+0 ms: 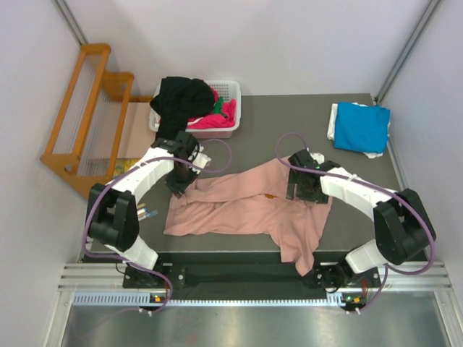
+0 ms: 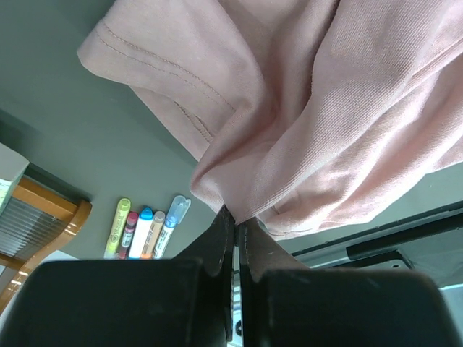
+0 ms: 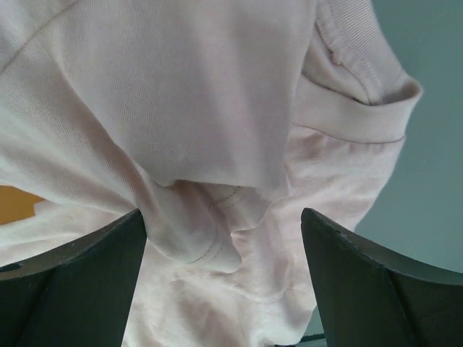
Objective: Fold and stack the t-shirts
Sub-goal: Flatten the tshirt out
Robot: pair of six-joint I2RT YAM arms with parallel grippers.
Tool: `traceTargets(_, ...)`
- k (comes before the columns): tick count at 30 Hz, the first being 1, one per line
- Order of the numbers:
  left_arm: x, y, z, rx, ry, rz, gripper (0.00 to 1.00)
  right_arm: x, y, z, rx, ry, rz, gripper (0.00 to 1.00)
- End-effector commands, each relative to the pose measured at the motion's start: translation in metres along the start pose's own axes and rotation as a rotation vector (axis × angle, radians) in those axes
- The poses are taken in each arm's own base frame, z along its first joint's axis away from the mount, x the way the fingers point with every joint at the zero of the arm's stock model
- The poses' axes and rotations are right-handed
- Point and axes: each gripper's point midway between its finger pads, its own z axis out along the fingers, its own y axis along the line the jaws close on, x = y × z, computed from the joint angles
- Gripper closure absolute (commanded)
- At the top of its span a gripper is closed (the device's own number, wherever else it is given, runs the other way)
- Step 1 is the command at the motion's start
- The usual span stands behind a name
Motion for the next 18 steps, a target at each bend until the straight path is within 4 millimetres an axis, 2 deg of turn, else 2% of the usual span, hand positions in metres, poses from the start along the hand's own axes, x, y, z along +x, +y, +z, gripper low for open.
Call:
traceTargets(1,-0.003,-0.001,-0.005,-0.001,-0.04,-0.006,1.0,-0.017,-0.012,-0.013,0.035,-0.076,0.055,0.14)
traceTargets(5,-0.003,-0.002,-0.005,0.005,-0.04,-0.007,1.0,-0.027,-0.011,-0.011,0.044,-0.088,0.062,0.13)
traceTargets(8,-0.001,-0.002,-0.005,0.004,-0.038,-0.006,1.0,-0.032,-0.01,-0.003,0.055,-0.083,0.073,0.14)
traceTargets(12,0.003,-0.004,-0.006,0.006,-0.034,0.001,1.0,-0.033,-0.008,0.014,0.05,-0.061,0.087,0.2)
traceTargets(15,0.006,-0.002,-0.004,-0.004,-0.024,0.002,1.0,-0.036,-0.004,0.023,0.028,-0.05,0.098,0.29)
traceTargets(18,0.007,-0.002,-0.003,-0.005,-0.022,0.002,1.0,-0.041,0.0,0.027,-0.002,-0.047,0.113,0.44)
